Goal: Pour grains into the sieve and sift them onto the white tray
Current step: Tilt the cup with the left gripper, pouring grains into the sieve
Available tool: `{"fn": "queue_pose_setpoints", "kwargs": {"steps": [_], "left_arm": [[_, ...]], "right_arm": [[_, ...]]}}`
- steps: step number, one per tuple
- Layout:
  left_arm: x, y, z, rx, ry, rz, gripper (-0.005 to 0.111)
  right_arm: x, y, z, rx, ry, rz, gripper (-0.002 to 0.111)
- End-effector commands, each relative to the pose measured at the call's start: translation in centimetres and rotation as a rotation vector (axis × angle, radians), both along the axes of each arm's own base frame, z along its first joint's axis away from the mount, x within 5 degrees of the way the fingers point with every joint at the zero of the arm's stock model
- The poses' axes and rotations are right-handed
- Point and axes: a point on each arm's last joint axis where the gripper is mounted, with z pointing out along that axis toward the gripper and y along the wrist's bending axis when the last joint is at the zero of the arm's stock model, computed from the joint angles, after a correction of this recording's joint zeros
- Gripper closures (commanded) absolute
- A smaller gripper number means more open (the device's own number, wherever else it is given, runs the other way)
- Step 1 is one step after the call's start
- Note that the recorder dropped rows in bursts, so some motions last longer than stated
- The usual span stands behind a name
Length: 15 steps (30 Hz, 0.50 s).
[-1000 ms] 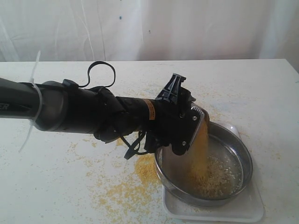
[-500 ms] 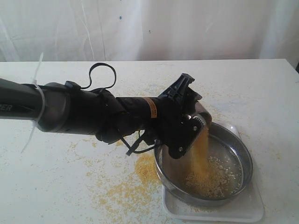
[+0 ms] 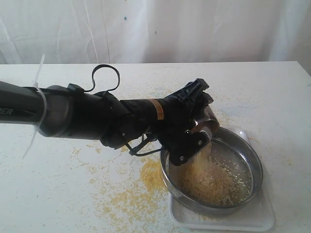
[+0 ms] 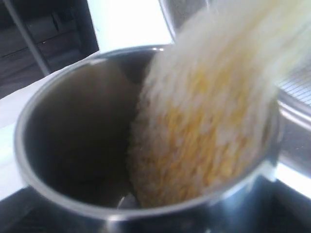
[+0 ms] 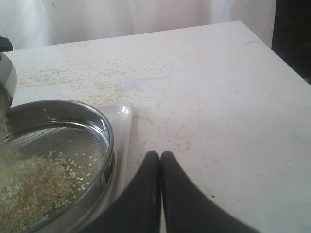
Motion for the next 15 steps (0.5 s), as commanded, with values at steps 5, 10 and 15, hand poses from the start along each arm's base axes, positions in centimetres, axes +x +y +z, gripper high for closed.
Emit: {"fn": "queue_pose_setpoints", "kwargs": {"steps": [5,10,15], "left_arm": [[1.9,-2.0,2.5,-0.052,-0.111,0.004,0.107],[3.1,-3.0,1.1,0.066,-0.116,-0.031,0.107],[3.8,-3.7,0.5,0.083,-0.107,-0.034,0.107]], "right_arm": [[0.0,0.0,0.0,-0.004,-0.008,0.001,0.108],[0.0,0.0,0.0,-0.004,-0.008,0.001,0.108],[0.0,0.0,0.0,-0.004,-0.008,0.001,0.108]]}}
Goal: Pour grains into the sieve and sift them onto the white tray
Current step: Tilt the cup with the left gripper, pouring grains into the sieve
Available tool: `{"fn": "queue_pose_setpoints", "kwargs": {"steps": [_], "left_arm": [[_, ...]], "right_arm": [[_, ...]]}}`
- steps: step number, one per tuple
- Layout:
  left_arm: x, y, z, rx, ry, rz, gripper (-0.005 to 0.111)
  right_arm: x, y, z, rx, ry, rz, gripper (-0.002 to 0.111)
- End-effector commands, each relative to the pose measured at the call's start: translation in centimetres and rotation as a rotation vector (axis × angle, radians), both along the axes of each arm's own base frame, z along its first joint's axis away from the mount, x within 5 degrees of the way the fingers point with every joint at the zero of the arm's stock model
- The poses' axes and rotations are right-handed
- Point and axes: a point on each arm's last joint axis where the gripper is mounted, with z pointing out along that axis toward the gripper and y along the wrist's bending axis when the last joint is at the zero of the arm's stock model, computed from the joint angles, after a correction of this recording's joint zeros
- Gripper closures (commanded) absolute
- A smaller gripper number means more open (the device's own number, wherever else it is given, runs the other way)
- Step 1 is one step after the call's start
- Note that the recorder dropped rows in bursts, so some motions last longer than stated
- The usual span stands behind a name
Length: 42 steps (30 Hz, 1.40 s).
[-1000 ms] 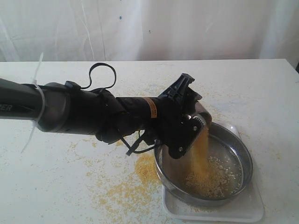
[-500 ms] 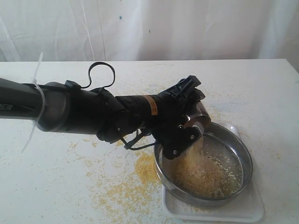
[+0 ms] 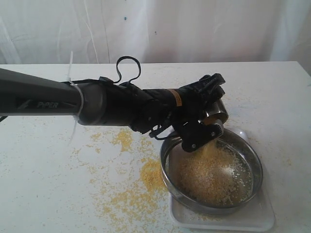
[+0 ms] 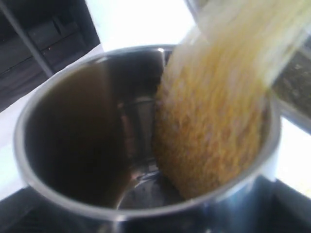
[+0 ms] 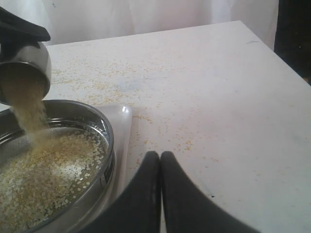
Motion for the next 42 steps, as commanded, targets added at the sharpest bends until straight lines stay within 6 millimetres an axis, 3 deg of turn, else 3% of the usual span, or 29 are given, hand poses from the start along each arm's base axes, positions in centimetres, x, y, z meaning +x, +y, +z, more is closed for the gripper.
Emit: {"fn": "queue_pose_setpoints", "kwargs": {"steps": [1,5,12,27,37,42], "left_arm": [[0.2,-0.8,0.5,0.005,-0.011,-0.013,0.107],[0.2,-0.7,0.5,0.211,-0.019,-0.082,0.107],[0.5,-0.3,1.2,0.424,-0.045,-0.121,0.107],[0.1,-0.7,1.6,0.431,-0.074,-0.13,0.107],[0.5,-1.6,4.4,0.375,-0.151,-0.126,0.107],[0.0,-2.0,3.2,0.445,-0.153,-0.159,0.107]], "right_arm": [[0.0,0.0,0.0,-0.004,-0.008,0.001,0.108],[0.0,0.0,0.0,-0.004,-0.008,0.001,0.108],[0.0,0.0,0.0,-0.004,-0.008,0.001,0.108],[0.0,0.0,0.0,-0.004,-0.008,0.001,0.108],[0.0,0.0,0.0,-0.004,-0.008,0.001,0.108],[0.0,0.0,0.0,-0.004,-0.008,0.001,0.108]]}}
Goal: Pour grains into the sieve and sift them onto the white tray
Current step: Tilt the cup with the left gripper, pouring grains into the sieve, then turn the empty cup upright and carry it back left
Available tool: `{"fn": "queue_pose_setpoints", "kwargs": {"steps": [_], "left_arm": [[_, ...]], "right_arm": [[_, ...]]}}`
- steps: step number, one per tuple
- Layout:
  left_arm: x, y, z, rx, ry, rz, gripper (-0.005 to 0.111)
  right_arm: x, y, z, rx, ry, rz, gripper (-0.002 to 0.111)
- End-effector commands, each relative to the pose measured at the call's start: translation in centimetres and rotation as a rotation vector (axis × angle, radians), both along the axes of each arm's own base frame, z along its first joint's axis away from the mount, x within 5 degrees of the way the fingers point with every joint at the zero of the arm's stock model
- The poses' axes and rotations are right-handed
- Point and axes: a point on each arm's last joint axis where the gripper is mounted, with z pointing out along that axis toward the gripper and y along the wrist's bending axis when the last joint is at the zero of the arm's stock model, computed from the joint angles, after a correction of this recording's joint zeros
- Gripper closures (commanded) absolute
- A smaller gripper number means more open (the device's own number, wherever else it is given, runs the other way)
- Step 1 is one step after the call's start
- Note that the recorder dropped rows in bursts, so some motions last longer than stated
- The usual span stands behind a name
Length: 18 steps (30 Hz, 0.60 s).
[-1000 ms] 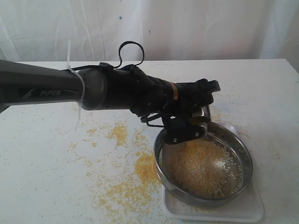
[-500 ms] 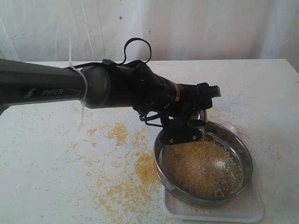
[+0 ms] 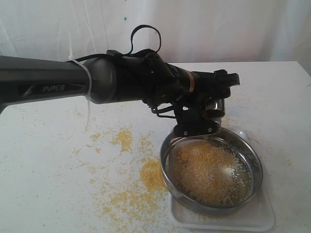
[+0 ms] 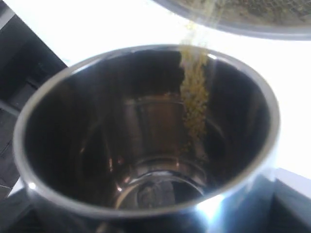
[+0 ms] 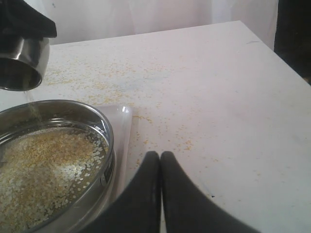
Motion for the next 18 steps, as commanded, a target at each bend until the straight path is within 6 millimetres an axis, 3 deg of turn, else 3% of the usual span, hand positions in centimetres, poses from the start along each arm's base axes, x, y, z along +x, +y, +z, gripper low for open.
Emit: {"fn": "queue_pose_setpoints", "kwargs": {"steps": [1,9,13,18], "left_arm": [[-0.9,-0.5,-0.6,0.072,-0.013,-0.035,0.107],[-1.0,-0.8,-0.3,0.072,-0.014,-0.035,0.107],[-1.4,-0.8,-2.0,0.126,0.021,-0.039,0.107],[-1.1,-1.9,-0.3,-0.031,0.016,-0.022,0.107]], "right_arm": [[0.0,0.0,0.0,-0.004,-0.008,0.001,0.108],[0.0,0.0,0.0,-0.004,-0.008,0.001,0.108],[0.0,0.0,0.0,-0.004,-0.008,0.001,0.108],[0.0,0.0,0.0,-0.004,-0.008,0.001,0.108]]}}
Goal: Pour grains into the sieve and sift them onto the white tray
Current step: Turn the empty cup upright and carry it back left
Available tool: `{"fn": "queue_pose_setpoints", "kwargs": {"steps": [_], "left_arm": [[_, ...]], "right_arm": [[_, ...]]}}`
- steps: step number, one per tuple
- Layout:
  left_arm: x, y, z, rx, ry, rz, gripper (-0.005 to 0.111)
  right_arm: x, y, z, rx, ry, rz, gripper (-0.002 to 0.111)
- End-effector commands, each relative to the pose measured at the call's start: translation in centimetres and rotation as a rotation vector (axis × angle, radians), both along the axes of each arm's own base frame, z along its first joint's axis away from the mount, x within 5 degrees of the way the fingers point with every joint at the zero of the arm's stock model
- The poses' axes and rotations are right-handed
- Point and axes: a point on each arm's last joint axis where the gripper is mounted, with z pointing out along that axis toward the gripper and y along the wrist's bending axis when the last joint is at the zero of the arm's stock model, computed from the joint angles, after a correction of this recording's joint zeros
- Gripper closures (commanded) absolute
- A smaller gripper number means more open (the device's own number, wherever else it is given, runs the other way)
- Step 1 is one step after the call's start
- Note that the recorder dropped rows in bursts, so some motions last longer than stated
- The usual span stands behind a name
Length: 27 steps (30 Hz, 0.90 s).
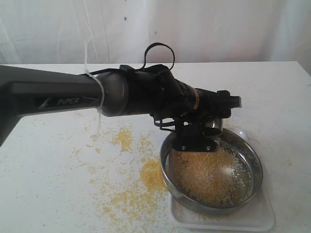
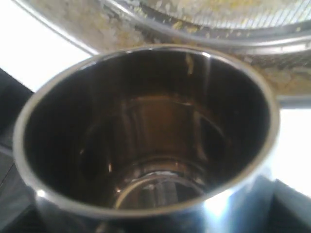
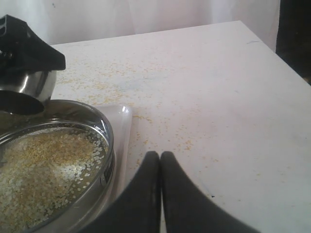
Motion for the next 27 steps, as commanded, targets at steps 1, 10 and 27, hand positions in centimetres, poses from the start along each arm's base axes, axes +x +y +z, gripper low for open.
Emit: {"fn": "queue_pose_setpoints", "kwargs": {"steps": [1,10,27], "left_arm": [[-0.5,-1.1,1.5,-0.166,0.03,0.025,0.107],[-1.8,-0.9,1.3,-0.435,0.262,0.177,0.107],[-5.3,4.4,6.9,-1.201,1.036,0.773,0.107]], "right_arm": [[0.0,0.0,0.0,-0.004,-0.008,0.001,0.108],[0.0,0.0,0.0,-0.004,-0.008,0.001,0.108],[0.0,0.0,0.0,-0.004,-0.008,0.001,0.108]]}}
